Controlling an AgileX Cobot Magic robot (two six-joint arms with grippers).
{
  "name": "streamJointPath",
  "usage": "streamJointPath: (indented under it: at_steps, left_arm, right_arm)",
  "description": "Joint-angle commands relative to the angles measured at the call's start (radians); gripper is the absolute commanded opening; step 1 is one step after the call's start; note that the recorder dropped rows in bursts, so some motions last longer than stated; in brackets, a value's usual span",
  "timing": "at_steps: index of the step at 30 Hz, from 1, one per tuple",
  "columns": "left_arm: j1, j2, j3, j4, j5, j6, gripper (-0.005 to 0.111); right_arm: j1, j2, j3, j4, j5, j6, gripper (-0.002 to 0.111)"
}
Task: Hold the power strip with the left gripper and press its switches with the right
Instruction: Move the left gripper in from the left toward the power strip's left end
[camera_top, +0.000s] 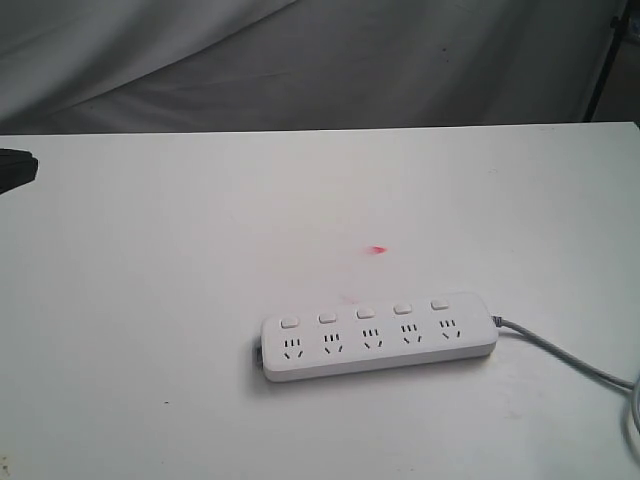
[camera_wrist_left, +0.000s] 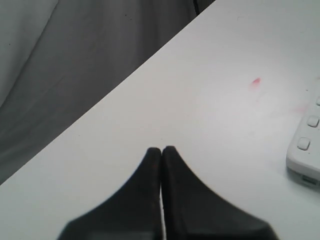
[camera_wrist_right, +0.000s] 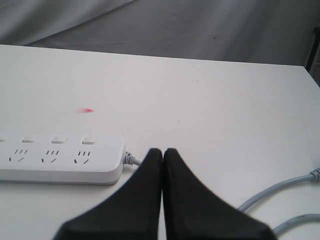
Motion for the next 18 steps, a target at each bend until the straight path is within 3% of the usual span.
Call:
streamJointPath:
  at_steps: [1,10,18]
  left_arm:
    - [0.002,0.042,0.002,-0.008,0.008,0.004,0.0]
    - [0.002,0.289,-0.101,0.194,0.154,0.004,0.0]
    - [0.0,0.516,-0.23,0.221,0.366,0.004,0.0]
  right_arm:
    - [-0.002,-0.005,0.003,-0.006,-0.004,-0.003,0.0]
    - [-0.002,-0.005,0.003,-0.006,-0.004,-0.003,0.0]
    - [-0.002,-0.005,0.003,-0.006,-0.004,-0.003,0.0]
